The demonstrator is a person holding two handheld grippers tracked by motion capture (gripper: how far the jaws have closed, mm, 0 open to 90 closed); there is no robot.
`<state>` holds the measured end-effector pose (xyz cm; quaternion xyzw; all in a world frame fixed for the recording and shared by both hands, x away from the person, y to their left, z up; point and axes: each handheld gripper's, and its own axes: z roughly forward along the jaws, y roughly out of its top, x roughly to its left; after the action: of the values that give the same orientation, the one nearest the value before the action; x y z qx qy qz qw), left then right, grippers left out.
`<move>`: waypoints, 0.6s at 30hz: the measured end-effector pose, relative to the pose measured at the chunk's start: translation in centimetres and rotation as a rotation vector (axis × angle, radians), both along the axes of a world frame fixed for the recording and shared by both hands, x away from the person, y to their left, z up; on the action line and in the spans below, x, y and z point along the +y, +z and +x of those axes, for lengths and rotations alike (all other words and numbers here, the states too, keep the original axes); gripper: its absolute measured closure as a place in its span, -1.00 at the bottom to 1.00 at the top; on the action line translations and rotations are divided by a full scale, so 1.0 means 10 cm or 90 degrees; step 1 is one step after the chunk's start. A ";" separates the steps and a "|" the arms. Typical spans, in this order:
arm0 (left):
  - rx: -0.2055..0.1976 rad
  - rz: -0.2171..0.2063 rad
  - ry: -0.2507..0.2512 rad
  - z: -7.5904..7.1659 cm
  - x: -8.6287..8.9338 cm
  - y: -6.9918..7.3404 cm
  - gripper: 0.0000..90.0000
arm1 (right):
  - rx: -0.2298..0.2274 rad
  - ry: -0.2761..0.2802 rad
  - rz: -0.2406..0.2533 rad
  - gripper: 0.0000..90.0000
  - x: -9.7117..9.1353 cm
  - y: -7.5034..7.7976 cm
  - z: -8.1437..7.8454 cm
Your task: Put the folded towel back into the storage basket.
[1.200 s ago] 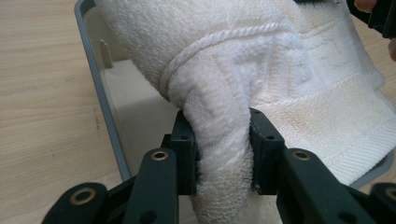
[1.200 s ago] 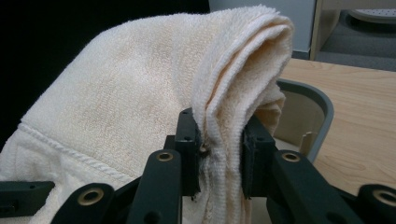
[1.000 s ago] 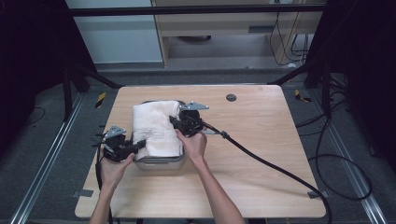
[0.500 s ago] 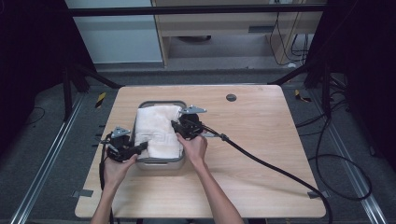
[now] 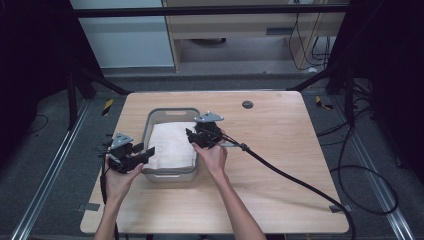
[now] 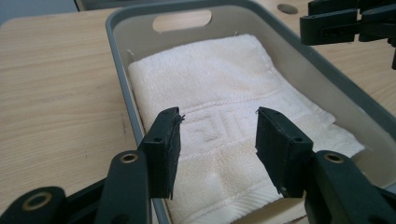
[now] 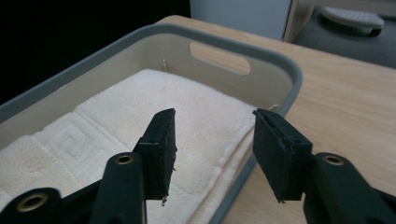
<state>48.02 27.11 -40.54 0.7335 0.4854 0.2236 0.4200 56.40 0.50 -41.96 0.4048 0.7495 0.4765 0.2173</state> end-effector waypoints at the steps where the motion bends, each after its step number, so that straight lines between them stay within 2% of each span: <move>1: -0.005 -0.003 0.000 -0.01 0.00 0.01 0.09 | 0.000 0.000 0.000 0.05 0.00 0.00 0.00; 4: -0.024 -0.013 0.002 -0.06 0.03 0.06 0.02 | -0.031 0.000 0.011 -0.14 -0.15 0.13 -0.06; 7: -0.034 -0.022 0.002 -0.08 0.05 0.07 -0.01 | -0.028 0.004 0.020 -0.20 -0.23 0.19 -0.07; 11: -0.056 -0.023 0.002 -0.14 0.07 0.11 -0.15 | -0.039 0.014 0.040 -0.44 -0.47 0.33 -0.15; 12: -0.056 -0.023 0.002 -0.14 0.07 0.11 -0.19 | -0.039 0.014 0.040 -0.44 -0.47 0.33 -0.15; 15: -0.065 -0.025 -0.001 -0.19 0.08 0.12 -0.22 | -0.051 0.019 0.034 -0.54 -0.65 0.39 -0.22; 17: -0.072 -0.014 -0.005 -0.22 0.08 0.13 -0.28 | -0.050 0.026 0.030 -0.64 -0.85 0.42 -0.30; 18: -0.072 -0.014 -0.005 -0.22 0.08 0.13 -0.29 | -0.050 0.026 0.030 -0.64 -0.85 0.42 -0.30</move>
<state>45.79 27.89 -39.28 0.7171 0.4604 0.2574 0.4555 53.36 -7.99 -37.75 0.3754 0.7370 0.5140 0.2274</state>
